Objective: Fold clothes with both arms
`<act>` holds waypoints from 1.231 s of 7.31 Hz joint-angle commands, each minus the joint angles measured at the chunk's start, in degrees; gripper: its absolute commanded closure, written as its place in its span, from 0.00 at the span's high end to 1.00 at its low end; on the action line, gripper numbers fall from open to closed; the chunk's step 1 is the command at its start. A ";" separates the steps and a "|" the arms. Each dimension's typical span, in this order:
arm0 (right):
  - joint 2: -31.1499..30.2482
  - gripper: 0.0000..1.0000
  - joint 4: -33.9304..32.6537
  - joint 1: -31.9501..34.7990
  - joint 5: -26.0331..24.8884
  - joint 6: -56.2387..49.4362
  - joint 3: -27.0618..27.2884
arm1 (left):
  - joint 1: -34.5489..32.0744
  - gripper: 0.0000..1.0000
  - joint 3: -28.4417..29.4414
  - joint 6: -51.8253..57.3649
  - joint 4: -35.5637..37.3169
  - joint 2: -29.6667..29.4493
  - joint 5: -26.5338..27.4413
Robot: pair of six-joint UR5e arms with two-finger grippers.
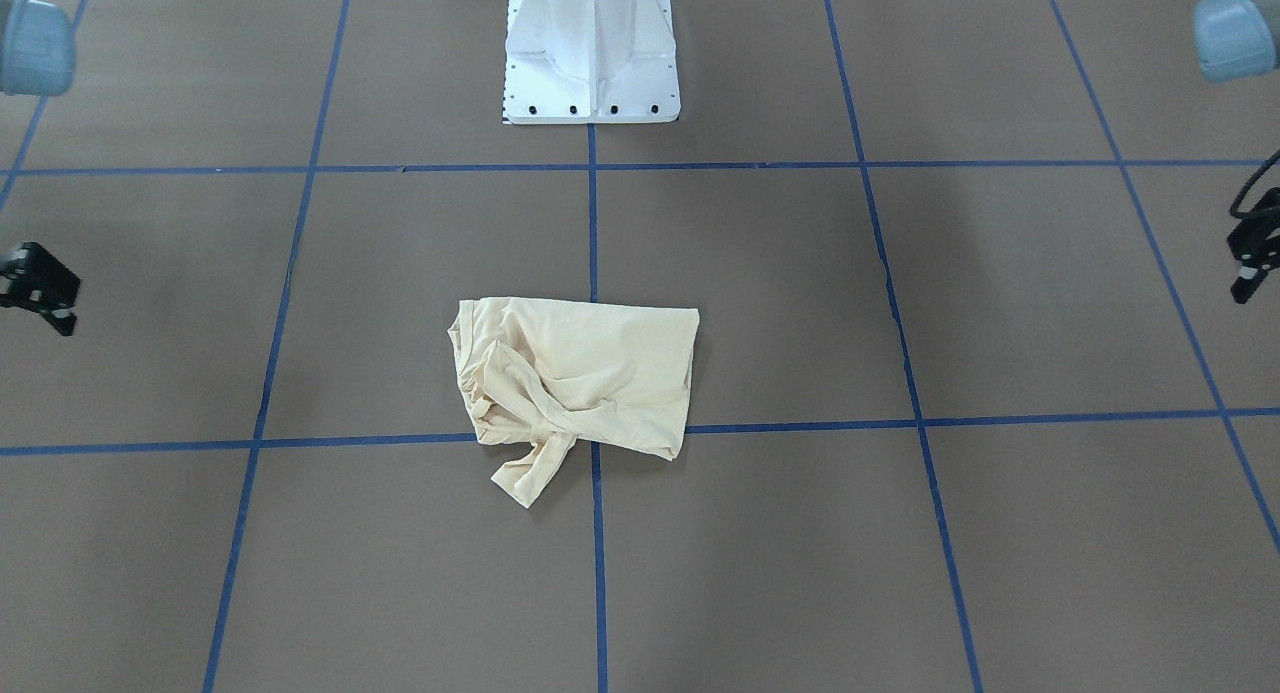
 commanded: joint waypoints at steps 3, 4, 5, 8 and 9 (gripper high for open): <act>-20.46 1.00 -0.63 21.22 4.18 -28.05 -1.58 | -8.47 1.00 2.67 8.53 10.07 5.16 -0.94; -22.50 1.00 -0.63 22.55 4.09 -27.97 -1.58 | -8.99 1.00 2.15 11.05 13.19 5.50 -1.20; -22.69 1.00 -0.63 22.56 3.92 -26.84 -2.62 | -10.48 1.00 2.58 11.25 13.48 6.64 -5.91; -21.46 1.00 0.25 22.48 11.19 -27.17 -5.54 | -10.49 1.00 2.32 11.51 12.88 14.01 -15.27; -20.24 1.00 -0.18 22.39 10.86 -27.09 -5.80 | -10.49 1.00 1.98 11.52 12.61 15.07 -15.27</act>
